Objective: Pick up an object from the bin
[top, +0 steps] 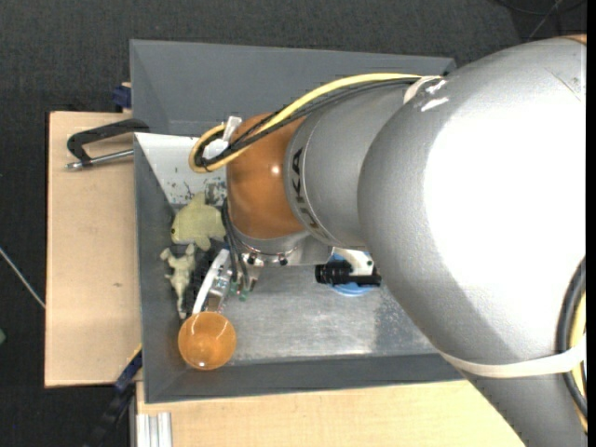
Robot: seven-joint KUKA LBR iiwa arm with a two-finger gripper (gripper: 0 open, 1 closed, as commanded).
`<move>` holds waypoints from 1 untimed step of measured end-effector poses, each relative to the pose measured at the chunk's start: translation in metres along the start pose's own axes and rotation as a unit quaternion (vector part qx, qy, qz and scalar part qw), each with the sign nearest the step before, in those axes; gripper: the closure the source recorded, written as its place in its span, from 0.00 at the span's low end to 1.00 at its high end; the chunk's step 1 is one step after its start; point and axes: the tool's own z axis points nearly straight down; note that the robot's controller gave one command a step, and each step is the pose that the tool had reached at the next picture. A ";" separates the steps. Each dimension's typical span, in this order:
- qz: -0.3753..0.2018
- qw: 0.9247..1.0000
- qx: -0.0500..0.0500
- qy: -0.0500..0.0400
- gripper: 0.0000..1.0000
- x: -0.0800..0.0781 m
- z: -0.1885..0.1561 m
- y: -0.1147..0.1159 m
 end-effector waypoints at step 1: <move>-0.001 1.000 -0.015 -0.018 1.00 0.002 -0.077 0.000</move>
Offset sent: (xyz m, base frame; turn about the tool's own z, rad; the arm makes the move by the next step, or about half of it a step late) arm 0.0001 0.0001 0.0724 -0.0004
